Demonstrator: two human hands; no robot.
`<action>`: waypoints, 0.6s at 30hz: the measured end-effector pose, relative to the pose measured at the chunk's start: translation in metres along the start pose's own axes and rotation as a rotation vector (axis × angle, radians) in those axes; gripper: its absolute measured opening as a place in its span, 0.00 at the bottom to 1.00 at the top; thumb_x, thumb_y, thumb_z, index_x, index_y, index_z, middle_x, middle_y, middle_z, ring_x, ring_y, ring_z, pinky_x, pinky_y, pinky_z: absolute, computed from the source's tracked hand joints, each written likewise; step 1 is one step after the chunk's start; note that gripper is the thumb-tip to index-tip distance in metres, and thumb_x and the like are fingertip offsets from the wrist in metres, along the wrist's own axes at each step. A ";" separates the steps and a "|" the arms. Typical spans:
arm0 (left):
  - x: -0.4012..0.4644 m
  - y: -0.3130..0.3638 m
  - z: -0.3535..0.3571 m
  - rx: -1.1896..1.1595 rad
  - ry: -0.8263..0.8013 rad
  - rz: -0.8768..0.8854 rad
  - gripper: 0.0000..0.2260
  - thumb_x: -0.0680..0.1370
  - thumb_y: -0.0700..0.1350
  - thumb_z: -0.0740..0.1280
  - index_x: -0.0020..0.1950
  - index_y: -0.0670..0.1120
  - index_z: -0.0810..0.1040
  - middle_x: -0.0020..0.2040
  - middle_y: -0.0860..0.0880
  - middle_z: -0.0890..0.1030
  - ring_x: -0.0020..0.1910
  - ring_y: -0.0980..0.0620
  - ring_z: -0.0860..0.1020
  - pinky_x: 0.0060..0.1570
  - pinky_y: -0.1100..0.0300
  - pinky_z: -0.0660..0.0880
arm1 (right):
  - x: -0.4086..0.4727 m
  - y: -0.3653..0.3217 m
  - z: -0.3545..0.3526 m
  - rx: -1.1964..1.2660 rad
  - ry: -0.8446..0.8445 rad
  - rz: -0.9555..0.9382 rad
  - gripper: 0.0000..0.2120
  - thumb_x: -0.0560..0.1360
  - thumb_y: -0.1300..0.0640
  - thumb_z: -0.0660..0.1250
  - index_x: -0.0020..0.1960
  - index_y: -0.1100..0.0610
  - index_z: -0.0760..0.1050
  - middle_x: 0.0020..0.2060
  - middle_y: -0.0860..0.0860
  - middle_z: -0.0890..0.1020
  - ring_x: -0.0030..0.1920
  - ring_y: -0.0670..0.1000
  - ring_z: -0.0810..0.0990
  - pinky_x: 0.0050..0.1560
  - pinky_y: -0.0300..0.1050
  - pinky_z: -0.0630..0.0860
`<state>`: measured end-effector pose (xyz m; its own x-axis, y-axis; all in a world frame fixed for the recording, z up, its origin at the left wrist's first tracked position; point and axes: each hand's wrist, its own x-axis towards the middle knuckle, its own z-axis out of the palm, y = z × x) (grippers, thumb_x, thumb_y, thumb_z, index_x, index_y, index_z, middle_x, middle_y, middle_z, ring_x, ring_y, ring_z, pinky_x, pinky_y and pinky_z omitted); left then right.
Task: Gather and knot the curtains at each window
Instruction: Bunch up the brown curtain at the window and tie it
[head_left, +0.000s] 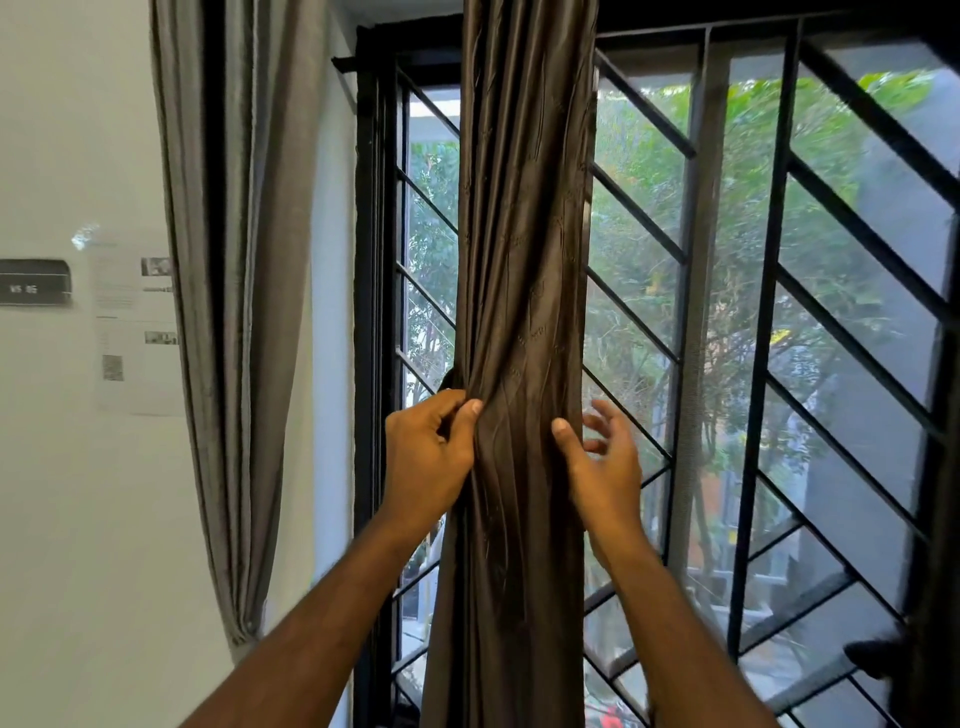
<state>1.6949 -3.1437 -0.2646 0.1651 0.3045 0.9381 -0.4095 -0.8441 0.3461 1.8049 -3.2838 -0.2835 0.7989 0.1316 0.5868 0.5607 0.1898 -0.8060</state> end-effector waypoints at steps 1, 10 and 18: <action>-0.001 0.000 0.001 0.003 0.002 0.000 0.09 0.79 0.44 0.67 0.43 0.41 0.84 0.33 0.45 0.80 0.33 0.46 0.78 0.35 0.47 0.76 | 0.005 0.003 0.000 0.038 -0.067 0.029 0.17 0.78 0.52 0.73 0.65 0.49 0.77 0.52 0.42 0.82 0.52 0.45 0.82 0.53 0.45 0.80; 0.006 -0.005 0.003 0.213 0.038 0.052 0.13 0.78 0.42 0.68 0.34 0.41 0.74 0.26 0.47 0.71 0.25 0.48 0.70 0.26 0.47 0.70 | -0.019 0.006 0.000 -0.197 0.349 -0.367 0.07 0.78 0.59 0.72 0.54 0.58 0.85 0.44 0.48 0.84 0.43 0.44 0.81 0.46 0.43 0.80; 0.006 -0.006 -0.004 0.236 0.020 0.072 0.13 0.79 0.44 0.67 0.36 0.41 0.76 0.27 0.47 0.73 0.25 0.49 0.72 0.27 0.47 0.73 | -0.039 -0.001 0.003 -0.181 0.338 -0.478 0.08 0.76 0.63 0.74 0.54 0.59 0.85 0.40 0.50 0.81 0.40 0.39 0.79 0.43 0.28 0.75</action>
<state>1.6951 -3.1353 -0.2613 0.1241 0.2461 0.9613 -0.1987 -0.9430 0.2671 1.7724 -3.2860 -0.3059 0.4577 -0.2486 0.8537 0.8787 -0.0203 -0.4770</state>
